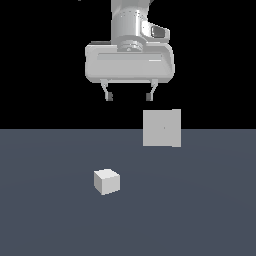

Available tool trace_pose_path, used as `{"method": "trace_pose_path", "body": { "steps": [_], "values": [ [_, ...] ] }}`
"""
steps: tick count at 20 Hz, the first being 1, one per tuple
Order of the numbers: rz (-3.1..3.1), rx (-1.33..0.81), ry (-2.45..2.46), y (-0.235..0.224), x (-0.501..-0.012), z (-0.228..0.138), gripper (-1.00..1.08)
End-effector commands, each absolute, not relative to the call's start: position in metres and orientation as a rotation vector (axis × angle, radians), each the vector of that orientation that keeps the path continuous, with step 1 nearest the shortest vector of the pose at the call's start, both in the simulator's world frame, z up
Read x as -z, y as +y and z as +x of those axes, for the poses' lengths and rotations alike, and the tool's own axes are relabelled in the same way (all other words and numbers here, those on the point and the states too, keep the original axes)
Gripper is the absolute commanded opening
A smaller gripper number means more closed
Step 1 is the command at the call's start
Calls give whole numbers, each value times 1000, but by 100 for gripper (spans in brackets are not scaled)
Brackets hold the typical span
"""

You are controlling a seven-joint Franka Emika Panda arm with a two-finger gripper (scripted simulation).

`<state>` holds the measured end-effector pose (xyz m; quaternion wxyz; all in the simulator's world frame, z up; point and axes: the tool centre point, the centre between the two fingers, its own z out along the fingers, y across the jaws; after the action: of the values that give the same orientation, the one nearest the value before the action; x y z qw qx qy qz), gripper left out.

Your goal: Plug the charger into the wall socket.

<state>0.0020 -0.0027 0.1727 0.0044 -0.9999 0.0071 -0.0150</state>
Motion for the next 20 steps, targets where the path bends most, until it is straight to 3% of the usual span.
{"method": "trace_pose_path", "body": {
  "steps": [1,20],
  "values": [
    [-3132,47,22,-3,-173,2,100],
    [-3092,159,-330,18,-133,-32,100]
  ]
}}
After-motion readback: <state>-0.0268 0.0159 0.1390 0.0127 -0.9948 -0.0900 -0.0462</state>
